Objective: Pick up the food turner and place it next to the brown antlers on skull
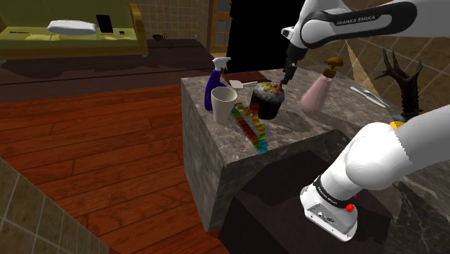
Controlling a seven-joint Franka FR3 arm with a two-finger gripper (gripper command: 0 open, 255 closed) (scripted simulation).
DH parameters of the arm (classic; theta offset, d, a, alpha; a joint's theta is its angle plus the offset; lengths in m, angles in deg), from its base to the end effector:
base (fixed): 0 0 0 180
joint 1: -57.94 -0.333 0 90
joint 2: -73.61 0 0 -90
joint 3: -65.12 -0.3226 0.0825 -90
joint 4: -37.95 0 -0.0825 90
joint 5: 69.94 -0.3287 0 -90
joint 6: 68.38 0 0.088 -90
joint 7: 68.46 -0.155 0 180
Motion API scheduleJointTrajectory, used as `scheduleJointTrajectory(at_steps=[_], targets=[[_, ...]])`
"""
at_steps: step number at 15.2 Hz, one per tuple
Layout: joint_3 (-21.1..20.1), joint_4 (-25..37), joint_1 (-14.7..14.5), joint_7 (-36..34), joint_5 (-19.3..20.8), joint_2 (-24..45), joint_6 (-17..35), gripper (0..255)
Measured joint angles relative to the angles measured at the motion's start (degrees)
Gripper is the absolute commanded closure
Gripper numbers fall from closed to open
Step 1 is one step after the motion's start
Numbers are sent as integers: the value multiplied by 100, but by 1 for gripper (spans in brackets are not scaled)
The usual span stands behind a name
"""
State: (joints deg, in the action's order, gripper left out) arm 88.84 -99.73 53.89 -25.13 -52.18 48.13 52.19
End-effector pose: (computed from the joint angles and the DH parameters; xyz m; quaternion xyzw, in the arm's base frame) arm 0.3540 -0.1637 0.4558 0.9550 0.2857 0.0273 0.0751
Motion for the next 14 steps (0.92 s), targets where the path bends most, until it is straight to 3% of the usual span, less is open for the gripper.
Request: scheduleJointTrajectory(at_steps=[7,11,14], targets=[[816,600,-485,2038,-528,1506,1279,0],[1063,1143,-672,3436,-1331,2472,1770,0],[1027,1651,-601,4543,-2064,3223,2015,0]])
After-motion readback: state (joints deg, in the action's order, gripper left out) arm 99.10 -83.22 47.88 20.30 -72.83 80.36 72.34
